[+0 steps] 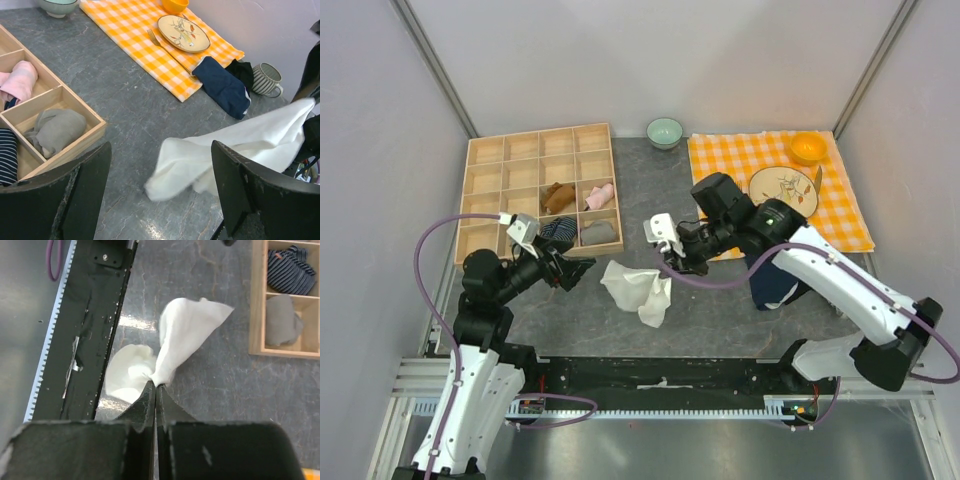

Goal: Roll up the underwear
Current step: Flatten out the underwear at the center of the board.

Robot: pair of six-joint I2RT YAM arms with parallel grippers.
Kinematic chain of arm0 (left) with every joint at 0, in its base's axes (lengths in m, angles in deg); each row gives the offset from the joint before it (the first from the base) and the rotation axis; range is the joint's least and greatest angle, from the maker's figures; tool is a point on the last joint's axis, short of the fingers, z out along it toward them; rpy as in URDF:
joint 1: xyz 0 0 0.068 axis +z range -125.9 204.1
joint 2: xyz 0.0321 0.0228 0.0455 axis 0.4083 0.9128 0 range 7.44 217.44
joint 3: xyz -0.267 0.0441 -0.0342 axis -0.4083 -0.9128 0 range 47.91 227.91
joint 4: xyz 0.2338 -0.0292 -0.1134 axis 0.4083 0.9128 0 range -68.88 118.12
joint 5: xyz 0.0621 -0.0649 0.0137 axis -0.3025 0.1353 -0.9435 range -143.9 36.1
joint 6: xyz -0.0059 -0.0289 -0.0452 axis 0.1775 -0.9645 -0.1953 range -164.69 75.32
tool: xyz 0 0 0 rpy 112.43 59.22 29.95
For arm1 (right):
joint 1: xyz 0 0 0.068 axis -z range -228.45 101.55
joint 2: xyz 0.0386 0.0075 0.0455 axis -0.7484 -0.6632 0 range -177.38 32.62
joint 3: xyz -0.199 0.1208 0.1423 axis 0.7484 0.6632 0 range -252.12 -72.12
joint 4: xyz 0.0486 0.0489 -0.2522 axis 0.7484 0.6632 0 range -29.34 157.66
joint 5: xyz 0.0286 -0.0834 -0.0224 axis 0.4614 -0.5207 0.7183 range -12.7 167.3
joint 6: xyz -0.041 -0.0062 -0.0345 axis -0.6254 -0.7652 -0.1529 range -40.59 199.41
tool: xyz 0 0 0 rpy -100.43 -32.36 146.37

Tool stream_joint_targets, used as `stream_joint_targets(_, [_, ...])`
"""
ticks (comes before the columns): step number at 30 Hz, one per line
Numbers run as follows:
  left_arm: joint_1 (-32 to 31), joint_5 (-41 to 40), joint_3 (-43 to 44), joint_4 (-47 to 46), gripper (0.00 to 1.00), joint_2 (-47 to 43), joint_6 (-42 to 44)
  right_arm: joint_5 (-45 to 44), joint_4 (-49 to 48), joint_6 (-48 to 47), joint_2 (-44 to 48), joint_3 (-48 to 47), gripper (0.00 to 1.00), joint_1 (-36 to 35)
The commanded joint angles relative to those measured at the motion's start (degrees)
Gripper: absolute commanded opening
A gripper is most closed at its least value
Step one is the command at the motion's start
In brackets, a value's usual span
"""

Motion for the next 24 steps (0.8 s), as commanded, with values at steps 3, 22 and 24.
stream_joint_targets(3, [0.3,-0.6,1.9,0.4,0.86,-0.5,1.3,4.1,-18.4,17.0,3.5,11.3,0.0,13.5])
stream_joint_targets(22, [0.3,4.0,0.5,-2.6,0.86,2.0,-1.6,2.9,-0.7,-18.9,-0.3,20.0,0.59,27.0])
stream_joint_targets(24, [0.3,4.2,0.5,-2.7,0.86,2.3,-1.8,3.6,6.5,-33.8,0.8,22.6,0.59,23.2])
